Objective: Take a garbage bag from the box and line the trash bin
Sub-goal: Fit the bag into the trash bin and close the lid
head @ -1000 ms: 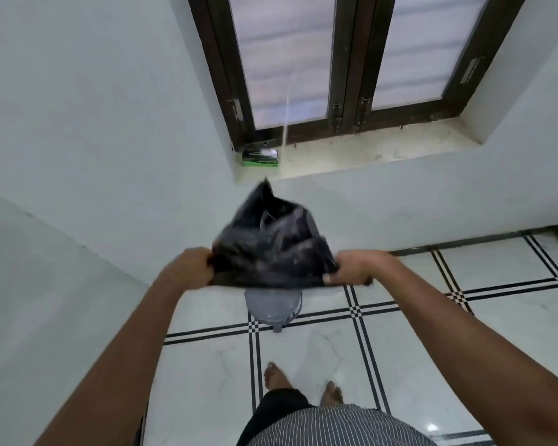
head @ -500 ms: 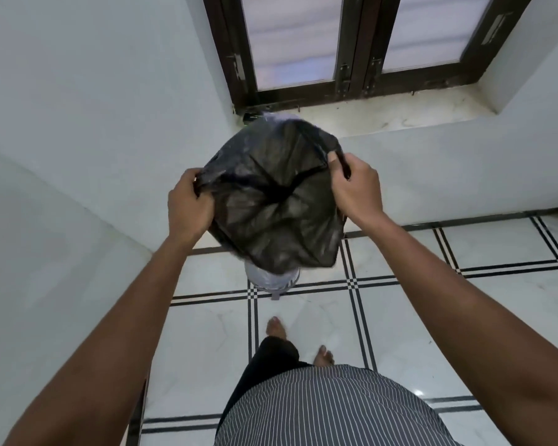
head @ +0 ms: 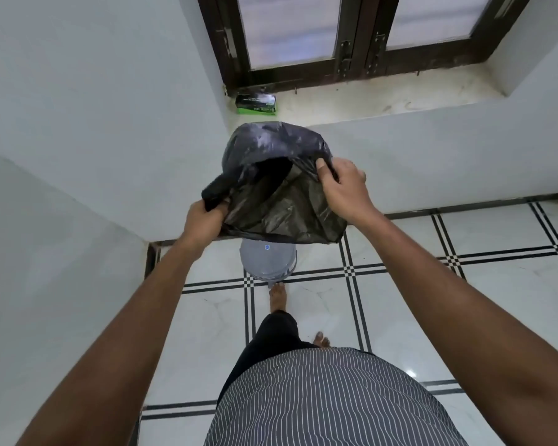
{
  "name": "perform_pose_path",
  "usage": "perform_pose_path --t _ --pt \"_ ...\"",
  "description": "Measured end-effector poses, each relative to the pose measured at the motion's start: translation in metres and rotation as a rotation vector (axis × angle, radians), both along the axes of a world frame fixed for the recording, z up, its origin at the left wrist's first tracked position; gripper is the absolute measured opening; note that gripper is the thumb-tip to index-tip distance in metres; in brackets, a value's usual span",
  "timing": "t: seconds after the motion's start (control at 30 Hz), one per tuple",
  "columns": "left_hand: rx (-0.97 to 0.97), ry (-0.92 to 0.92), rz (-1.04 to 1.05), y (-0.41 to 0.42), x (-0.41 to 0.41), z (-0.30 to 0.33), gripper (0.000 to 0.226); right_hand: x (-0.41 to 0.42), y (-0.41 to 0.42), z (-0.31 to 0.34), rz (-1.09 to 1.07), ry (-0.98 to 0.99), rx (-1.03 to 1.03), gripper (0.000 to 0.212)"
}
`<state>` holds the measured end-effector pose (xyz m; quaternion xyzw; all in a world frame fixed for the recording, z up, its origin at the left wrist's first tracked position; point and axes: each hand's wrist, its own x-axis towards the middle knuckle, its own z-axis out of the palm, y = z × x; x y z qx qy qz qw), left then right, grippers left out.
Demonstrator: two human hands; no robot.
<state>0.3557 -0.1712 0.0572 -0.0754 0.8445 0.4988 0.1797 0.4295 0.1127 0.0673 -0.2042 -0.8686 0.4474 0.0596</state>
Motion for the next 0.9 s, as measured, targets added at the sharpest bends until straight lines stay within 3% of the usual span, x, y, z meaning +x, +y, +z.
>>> perform_pose_path --t 0.2,0.4,0.57,0.77,0.9 --pt "0.005 -0.298 -0.028 0.004 0.014 -0.06 0.009 0.004 -0.015 -0.045 -0.002 -0.229 -0.261 0.054" --pt "0.053 -0.581 -0.074 0.006 0.034 -0.106 0.034 -0.01 -0.037 -0.101 -0.038 -0.406 -0.482 0.05" --pt "0.091 -0.798 0.011 -0.004 0.041 -0.17 0.03 -0.026 -0.073 -0.168 -0.146 -0.604 -0.599 0.055" --pt "0.211 -0.963 0.286 -0.022 0.019 -0.23 0.021 -0.042 -0.095 -0.257 -0.24 -0.743 -0.619 0.095" --pt "0.25 -0.997 0.408 -0.03 -0.003 -0.267 0.019 -0.064 -0.1 -0.28 -0.271 -0.774 -0.617 0.063"
